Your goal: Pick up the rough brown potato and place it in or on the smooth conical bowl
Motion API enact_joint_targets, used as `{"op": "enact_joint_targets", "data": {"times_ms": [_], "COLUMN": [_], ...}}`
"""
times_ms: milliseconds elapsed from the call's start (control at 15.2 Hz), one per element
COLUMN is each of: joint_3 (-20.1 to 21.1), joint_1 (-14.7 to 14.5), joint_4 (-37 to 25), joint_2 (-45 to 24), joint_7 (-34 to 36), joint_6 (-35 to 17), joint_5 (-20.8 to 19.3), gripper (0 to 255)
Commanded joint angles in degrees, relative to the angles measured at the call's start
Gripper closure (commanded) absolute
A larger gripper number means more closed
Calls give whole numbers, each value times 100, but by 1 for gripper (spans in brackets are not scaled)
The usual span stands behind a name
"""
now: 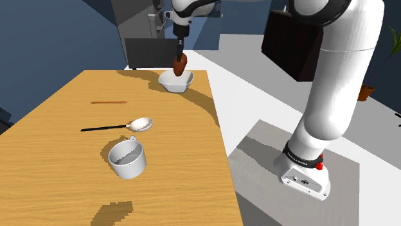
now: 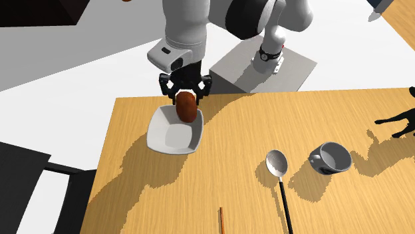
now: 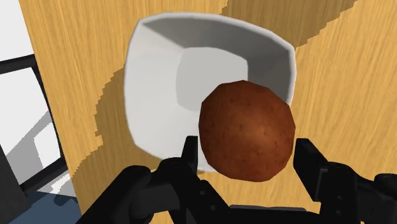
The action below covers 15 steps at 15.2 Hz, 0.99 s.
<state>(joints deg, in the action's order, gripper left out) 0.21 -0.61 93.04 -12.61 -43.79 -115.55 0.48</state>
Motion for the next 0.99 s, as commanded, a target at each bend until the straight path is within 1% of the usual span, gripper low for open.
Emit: {"op": "enact_joint_targets", "data": {"times_ms": [0, 132, 924], "joint_3": [-74, -128, -121], "joint_1": [140, 267, 267], "joint_4": [-446, -925, -148], "joint_2": [-292, -597, -700], "joint_7": [-233, -422, -442], "joint_6": [157, 334, -546], "joint_5": [59, 112, 122], "gripper": [255, 255, 255]}}
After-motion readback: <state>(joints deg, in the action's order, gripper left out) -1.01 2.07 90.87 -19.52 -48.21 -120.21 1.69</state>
